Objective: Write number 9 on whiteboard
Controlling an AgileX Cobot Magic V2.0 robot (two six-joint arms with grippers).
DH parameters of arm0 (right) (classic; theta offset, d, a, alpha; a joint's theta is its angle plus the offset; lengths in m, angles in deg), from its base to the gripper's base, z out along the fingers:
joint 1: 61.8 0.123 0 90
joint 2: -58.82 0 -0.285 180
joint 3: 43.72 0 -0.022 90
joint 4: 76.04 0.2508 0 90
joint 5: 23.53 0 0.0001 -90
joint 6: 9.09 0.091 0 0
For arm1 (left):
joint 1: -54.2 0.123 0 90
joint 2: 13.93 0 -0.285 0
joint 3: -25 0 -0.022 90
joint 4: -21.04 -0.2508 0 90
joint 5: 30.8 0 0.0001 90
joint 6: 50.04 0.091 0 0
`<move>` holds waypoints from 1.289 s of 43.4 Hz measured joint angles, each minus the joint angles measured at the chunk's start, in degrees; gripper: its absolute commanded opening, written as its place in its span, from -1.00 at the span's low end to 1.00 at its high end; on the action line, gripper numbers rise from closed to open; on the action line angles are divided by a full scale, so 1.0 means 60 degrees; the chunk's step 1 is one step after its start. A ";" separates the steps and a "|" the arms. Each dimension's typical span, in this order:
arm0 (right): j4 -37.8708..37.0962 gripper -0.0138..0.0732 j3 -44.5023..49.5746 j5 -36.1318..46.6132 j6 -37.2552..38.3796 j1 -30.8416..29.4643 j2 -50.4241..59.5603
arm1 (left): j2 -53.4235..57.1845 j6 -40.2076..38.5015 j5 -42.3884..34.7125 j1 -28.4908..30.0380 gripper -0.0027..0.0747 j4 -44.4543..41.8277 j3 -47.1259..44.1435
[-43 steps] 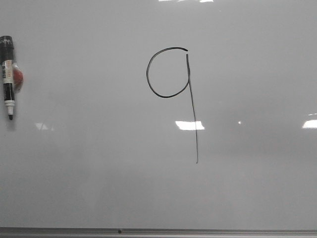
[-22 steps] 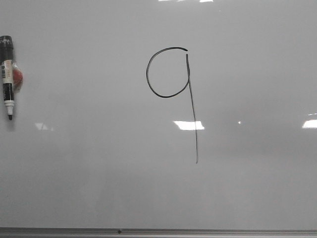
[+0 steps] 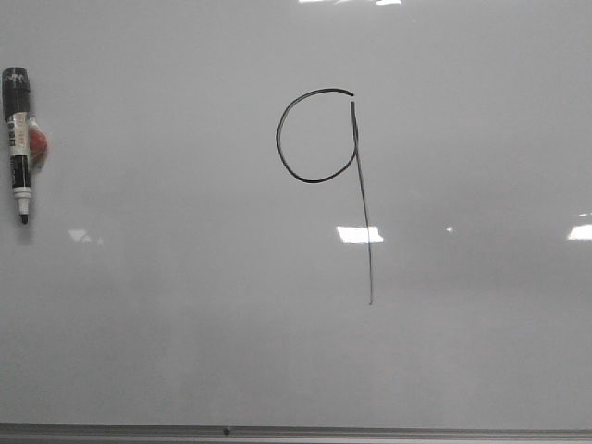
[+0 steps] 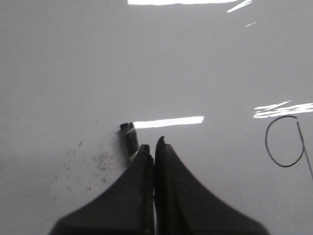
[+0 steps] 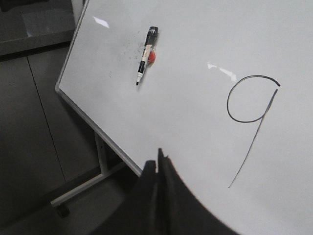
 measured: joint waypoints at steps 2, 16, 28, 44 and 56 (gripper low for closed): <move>0.0000 -0.84 0.0000 0.0000 0.0000 0.0000 0.0000 | 0.0358 -0.0373 -0.0039 0.0211 -0.98 -0.0206 -0.0546; 0.0000 -0.84 0.0000 0.0000 0.0000 -0.0006 0.0000 | 0.2792 -0.0905 -0.0077 0.1640 -0.98 -0.0508 -0.3444; 0.0018 -0.84 0.0000 0.0000 0.0000 -0.0006 0.0000 | 0.2901 -0.0905 -0.0237 0.1780 -0.98 -0.0515 -0.3605; 0.0018 -0.84 0.0006 0.0000 0.0000 -0.0006 0.0000 | 0.2901 -0.0905 -0.0260 0.1780 -0.98 -0.0515 -0.3605; 0.0018 -0.84 0.0006 0.0000 0.0000 -0.0006 0.0000 | 0.2901 -0.0905 -0.0260 0.1780 -0.98 -0.0515 -0.3605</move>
